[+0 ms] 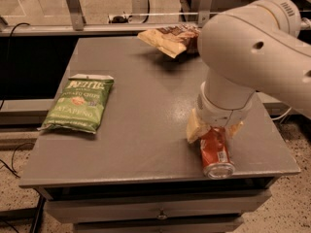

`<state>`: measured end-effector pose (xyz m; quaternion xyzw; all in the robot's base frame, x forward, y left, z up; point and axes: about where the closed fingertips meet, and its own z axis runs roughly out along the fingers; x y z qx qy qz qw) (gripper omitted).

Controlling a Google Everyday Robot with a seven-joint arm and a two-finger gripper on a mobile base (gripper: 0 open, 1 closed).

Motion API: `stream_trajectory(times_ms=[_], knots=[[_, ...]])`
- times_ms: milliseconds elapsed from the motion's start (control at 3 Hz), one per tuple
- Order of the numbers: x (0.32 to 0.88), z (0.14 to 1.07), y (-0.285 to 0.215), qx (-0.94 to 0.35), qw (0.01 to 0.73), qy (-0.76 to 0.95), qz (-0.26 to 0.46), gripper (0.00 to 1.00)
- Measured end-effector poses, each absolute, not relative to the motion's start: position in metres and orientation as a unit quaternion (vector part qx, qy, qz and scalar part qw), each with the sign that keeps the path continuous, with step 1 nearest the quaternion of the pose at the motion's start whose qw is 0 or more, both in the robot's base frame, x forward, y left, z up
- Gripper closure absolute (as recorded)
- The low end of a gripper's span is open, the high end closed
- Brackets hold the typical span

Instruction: Place coke can upright

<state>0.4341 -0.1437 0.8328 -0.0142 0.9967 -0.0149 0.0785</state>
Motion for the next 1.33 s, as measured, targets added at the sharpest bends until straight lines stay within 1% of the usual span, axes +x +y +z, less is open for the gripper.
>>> stream_trajectory(times_ms=[333,667,1000,1333], knots=[[0.442,0.847,-0.139,-0.037,0.111,0.993,0.002,0.64],[0.461,0.870,-0.133,-0.077,0.157,0.984,0.022,0.87],[0.492,0.900,-0.123,-0.134,0.215,0.966,0.055,1.00],[0.521,0.931,-0.117,-0.174,0.281,0.939,0.098,1.00]])
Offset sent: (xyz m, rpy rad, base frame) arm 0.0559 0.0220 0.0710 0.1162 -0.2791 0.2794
